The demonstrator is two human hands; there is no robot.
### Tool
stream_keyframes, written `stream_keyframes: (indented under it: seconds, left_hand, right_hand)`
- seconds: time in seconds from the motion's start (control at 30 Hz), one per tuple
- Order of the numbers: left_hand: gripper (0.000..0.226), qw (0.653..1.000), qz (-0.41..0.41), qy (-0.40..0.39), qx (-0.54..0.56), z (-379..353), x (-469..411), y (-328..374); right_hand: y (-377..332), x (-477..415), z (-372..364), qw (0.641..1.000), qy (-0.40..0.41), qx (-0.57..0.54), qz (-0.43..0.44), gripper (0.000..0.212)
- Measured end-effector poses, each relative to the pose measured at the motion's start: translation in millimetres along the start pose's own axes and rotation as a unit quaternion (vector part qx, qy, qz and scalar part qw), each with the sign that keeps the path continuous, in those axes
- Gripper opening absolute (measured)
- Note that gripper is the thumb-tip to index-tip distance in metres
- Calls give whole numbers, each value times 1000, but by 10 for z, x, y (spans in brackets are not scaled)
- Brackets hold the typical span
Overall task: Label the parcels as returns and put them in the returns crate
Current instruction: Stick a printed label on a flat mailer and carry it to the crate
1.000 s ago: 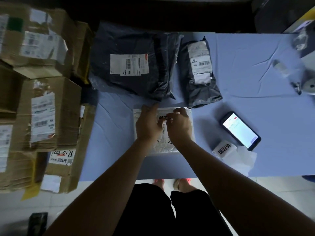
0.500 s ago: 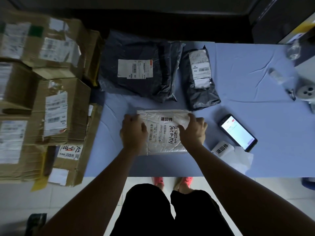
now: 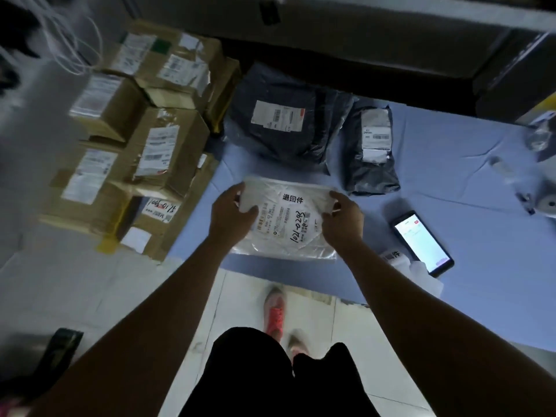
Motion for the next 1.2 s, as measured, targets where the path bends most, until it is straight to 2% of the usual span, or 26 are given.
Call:
stream_keyframes:
  seconds: [0.13, 0.33, 0.43, 0.5, 0.6, 0.77, 0.87, 0.97, 1.07, 1.13, 1.2]
  left_hand:
    - [53, 997, -5, 71, -2, 837, 334, 105]
    - [63, 989, 25, 145, -18, 1844, 860, 76]
    - [77, 986, 48, 160, -23, 2298, 1042, -137]
    - [88, 984, 72, 160, -21, 2621, 1140, -373]
    - [91, 978, 110, 175, -12, 3125, 1299, -788]
    - [94, 961, 156, 223, 46, 3987, 1423, -1573]
    - [98, 959, 186, 202, 65, 4369, 1383, -2156]
    - [108, 963, 192, 187, 24, 4717, 1224, -2711]
    - [109, 968, 182, 171, -11, 4978, 1015, -3193]
    - [111, 971, 179, 158, -21, 5083, 871, -3484]
    - [108, 975, 175, 133, -41, 5141, 649, -3739]
  right_hand:
    - [-439, 452, 161, 995, -24, -46, 85, 49]
    - [-1125, 1202, 318, 972, -63, -54, 219, 36]
    - [-1425, 1602, 263, 961, -94, -60, 254, 38]
    - [-1641, 1889, 161, 952, -120, -69, 274, 32]
    - [-1977, 2372, -35, 942, -158, -110, 277, 32]
    - [-2546, 3181, -688, 928, -204, -145, 277, 37]
    - [-2834, 3641, -1194, 931, -218, -123, 266, 39]
    - [-3047, 4015, -1748, 930, -225, -86, 277, 35]
    - [-3160, 4287, -2334, 931, -223, -64, 283, 30]
    - [-3200, 4414, -2685, 936, -213, -41, 279, 34]
    - [-3254, 4460, -3020, 942, -213, -12, 261, 47]
Point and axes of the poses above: each hand's wrist, its own x-axis away from the middle knuckle, its own z-axis out of the back of the hand, y = z × x, the point moved 4 cm from there along -x, towards the middle knuckle, and after that the axes turned 14 degrees about y, right-handed, at the moved point
